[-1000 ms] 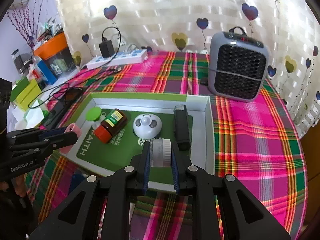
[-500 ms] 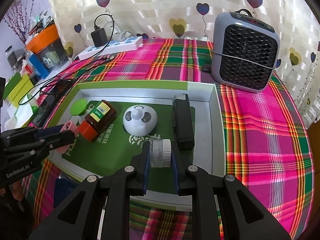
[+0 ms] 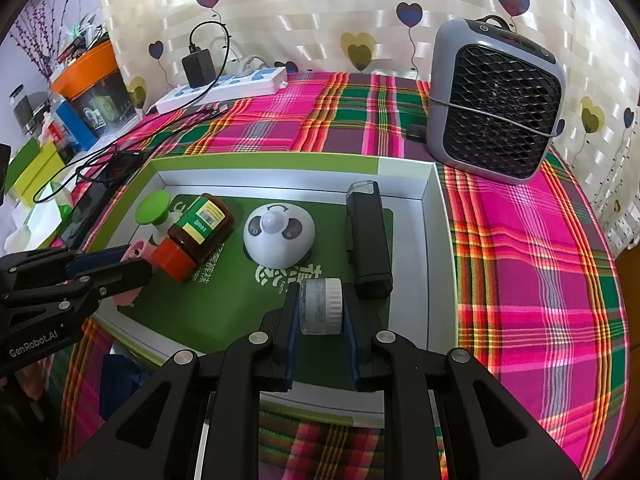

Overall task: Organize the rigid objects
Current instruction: 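Carry the pink clip and white cylinder over the tray with both tools, then lower the pink clip and white cylinder into the tray and open both grippers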

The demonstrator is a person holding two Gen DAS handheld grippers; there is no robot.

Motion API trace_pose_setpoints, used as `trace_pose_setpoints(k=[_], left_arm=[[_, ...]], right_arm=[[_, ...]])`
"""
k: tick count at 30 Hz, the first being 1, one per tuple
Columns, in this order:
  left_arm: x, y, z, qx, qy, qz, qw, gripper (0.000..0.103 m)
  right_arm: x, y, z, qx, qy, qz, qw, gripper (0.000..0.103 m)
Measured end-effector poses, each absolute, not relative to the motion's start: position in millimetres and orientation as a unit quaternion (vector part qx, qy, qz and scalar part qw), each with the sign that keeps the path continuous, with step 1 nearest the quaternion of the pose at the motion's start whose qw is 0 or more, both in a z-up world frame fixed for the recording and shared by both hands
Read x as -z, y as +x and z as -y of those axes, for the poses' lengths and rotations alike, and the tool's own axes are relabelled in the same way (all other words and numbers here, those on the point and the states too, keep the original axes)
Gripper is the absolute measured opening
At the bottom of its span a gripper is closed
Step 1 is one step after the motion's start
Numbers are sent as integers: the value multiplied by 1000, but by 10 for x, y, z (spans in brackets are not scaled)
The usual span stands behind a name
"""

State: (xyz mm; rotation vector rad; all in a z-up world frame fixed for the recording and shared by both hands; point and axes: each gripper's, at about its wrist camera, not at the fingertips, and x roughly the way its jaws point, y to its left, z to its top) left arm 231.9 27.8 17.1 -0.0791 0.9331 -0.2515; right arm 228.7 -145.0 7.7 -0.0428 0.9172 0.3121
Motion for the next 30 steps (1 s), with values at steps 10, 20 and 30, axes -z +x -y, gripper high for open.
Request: trace_pose_setpoints(k=[10,20,30], left_arm=[[-159,2332,-256,114,-23,-450,885,23],[-163,2330,-246,116,-23,-450,885,27],[-168,2305,-238,122,-22,-450,884,31]], right_arm=[[-75,2283,1435,-149,-21,-442,884,20],[-76,2281,1438,-151,-18,-442,884,20],[-88,2253,1431,-154,-14,-438,886,28]])
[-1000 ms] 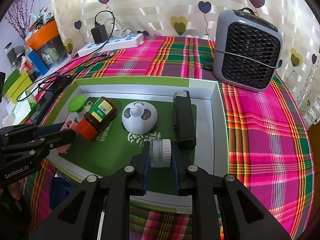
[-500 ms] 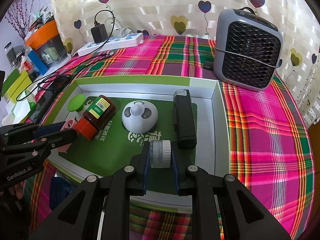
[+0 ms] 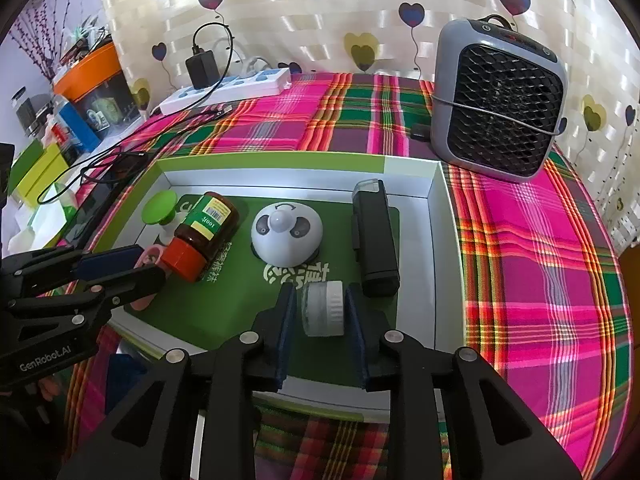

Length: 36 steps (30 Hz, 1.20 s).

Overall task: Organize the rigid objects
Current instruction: 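Lower the pink clip and white cylinder into the tray and open both grippers, then move the left tool to the blue USB device while the right tool approaches the pink cable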

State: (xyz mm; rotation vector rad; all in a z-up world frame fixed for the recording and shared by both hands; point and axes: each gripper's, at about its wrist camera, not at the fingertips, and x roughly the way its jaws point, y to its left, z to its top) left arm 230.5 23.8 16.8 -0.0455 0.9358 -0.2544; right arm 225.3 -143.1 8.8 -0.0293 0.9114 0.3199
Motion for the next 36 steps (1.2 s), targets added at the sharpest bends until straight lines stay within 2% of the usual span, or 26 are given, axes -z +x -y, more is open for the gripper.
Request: trace_pose_setpoints(k=[6,10,26,36], left_arm=[[-189,2256,-234,118,-18,-446,887,33],[-227,2218,-275,113,-26,-441,890,37],[-425,1755,-402,118,-59,-401,906,37],[-339,1489,-499,132,-78,-400,903,37]], right_arm=[[-111,2225,1483,-146,-6,-435,888,32],[-133,2187,1509,-140,-1,-431,891,32],[-355,1764,1553,-132,15,-401,907,32],[-329,1321,1482,-141,38,-401,904,32]])
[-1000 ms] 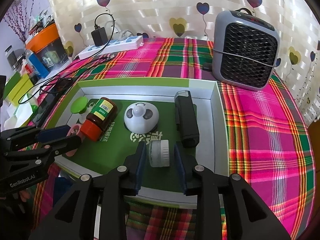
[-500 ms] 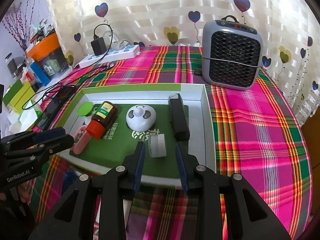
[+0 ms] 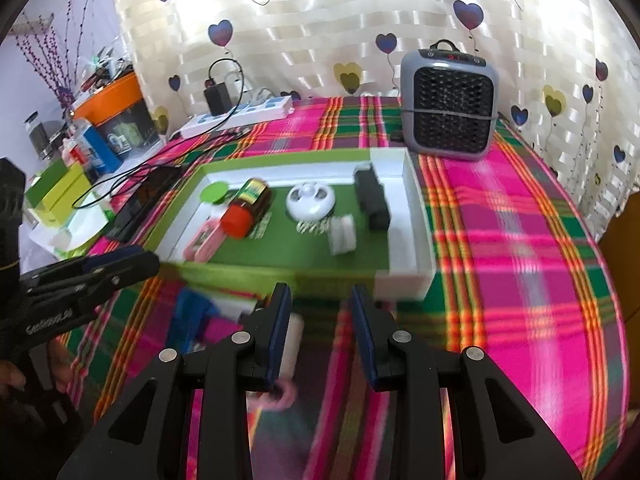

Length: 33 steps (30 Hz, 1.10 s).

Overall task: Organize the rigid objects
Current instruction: 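Move the left tool to the blue USB device while the right tool approaches the pink cable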

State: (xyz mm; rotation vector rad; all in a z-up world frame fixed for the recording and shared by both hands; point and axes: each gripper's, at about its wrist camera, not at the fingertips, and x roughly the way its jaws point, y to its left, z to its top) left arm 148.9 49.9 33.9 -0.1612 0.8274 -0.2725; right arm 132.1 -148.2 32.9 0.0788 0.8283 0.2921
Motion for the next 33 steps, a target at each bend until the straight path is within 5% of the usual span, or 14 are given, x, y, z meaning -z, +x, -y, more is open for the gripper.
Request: trace_pose_setpoints(k=[7,11,33], left_arm=[[-236,1427,-573,140,-90,-406,899,37],[-236,1388,-609,146,-92,-395,902,37],[-214,1313,-619,204,-120,-390,890,37]], right_arm=[[-221,1063,1294,-137,47,-407,902,33],[-192,1030,1219,-121,49,-408,904,53],[-86,778,1260,-4,40,-431,901,53]])
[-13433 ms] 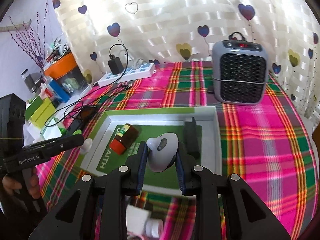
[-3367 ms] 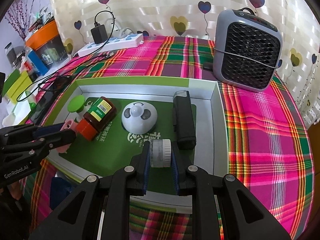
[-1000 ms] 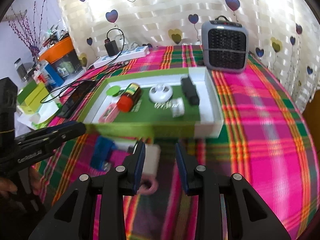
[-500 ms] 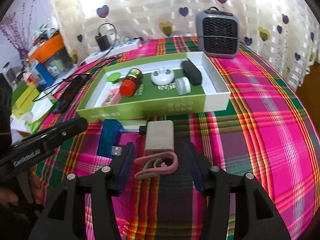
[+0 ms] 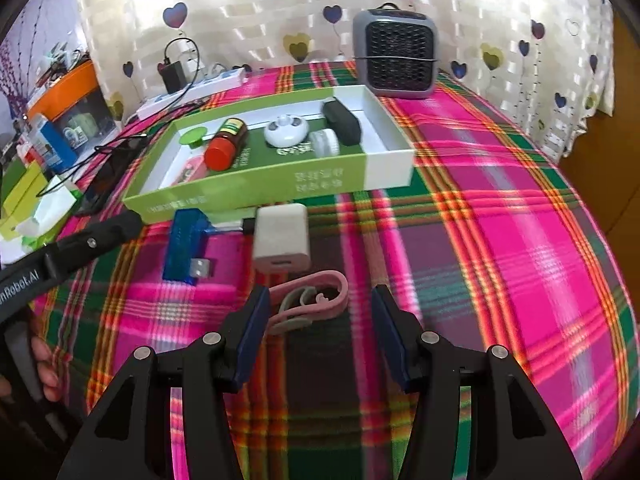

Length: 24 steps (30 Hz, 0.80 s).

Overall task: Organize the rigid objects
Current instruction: 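Move the left tool to the blue USB device while the right tool approaches the pink cable, then grasp the blue USB device with the left gripper while the right gripper grasps the pink cable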

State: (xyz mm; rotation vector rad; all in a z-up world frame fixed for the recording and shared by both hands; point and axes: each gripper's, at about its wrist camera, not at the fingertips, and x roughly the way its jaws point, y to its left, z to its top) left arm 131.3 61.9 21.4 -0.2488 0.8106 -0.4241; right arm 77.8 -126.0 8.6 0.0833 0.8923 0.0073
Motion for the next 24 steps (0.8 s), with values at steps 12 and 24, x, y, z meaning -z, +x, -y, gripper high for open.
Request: trace_pose_setpoints(k=[12,24], left_arm=[[-201,1304,-597,209,-119,-392,888,37],[-177,1319,-603,210,-122,-398,885,37]], right_arm=[[-135,564,1506,39,31,-427,903,53],[-78,729,1357,7,70,-432,899,53]])
